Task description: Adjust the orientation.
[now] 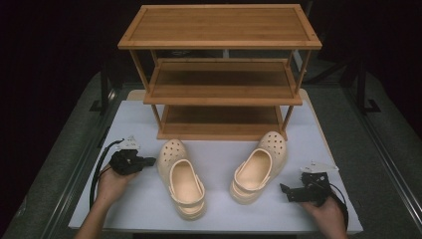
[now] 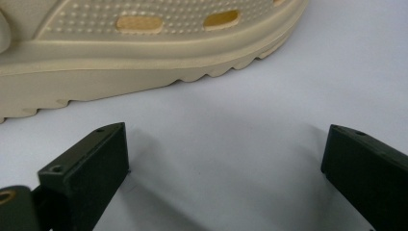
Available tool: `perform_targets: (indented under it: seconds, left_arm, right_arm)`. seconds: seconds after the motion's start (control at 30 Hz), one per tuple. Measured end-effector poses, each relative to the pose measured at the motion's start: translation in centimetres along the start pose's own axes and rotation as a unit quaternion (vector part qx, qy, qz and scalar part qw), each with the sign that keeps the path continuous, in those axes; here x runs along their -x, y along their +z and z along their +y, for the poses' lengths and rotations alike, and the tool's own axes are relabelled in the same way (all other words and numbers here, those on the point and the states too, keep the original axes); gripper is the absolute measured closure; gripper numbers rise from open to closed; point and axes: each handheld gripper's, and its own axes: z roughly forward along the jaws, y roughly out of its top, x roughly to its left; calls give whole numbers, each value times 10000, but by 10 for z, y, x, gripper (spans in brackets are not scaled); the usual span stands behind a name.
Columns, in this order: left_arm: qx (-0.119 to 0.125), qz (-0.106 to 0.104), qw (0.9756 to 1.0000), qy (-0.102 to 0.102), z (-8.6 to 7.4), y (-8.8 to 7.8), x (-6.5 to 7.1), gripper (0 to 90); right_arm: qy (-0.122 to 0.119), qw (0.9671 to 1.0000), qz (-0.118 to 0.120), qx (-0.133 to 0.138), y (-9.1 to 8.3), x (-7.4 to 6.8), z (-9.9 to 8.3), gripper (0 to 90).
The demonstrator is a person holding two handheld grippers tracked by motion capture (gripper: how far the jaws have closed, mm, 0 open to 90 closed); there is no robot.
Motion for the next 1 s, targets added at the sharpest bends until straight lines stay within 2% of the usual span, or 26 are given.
perform_targets:
  seconds: [0.07, 0.2, 0.37, 0.53, 0.63, 0.73, 0.8, 0.9, 0.93, 1.0]
  left_arm:
    - [-31, 64, 10000, 44, 2, 3, 1, 900]
    - [5, 8, 10000, 18, 7, 10, -1, 900]
    - [60, -19, 10000, 51, 21, 22, 0, 900]
    - [-14, 2, 9999, 164, 35, 35, 3, 900]
    - [-2, 13, 9999, 165, 40, 45, 5, 900]
    - [40, 11, 9999, 138, 45, 48, 6, 900]
    - [42, 36, 9999, 153, 46, 47, 8, 900]
    - [149, -128, 9998, 22, 45, 37, 9, 900]
    - [187, -144, 9997, 39, 45, 31, 10, 899]
    - [293, -181, 9994, 17, 44, 19, 16, 833]
  right_arm:
    - [0, 10000, -1, 0, 0, 0, 0, 21]
    - [-4, 10000, -1, -3, 0, 0, 0, 21]
    - [-2, 10000, -1, 8, 0, 0, 0, 21]
    - [-2, 10000, 0, 9, 0, 0, 0, 21]
    - [-1, 10000, 0, 9, 0, 0, 0, 21]
    - [-1, 10000, 2, 9, 0, 0, 0, 21]
    - [0, 10000, 2, 9, 0, 0, 0, 21]
    - [0, 10000, 2, 11, 0, 0, 0, 21]
    - [-1, 10000, 2, 11, 0, 0, 0, 21]
    - [-4, 10000, 2, 6, 0, 0, 0, 21]
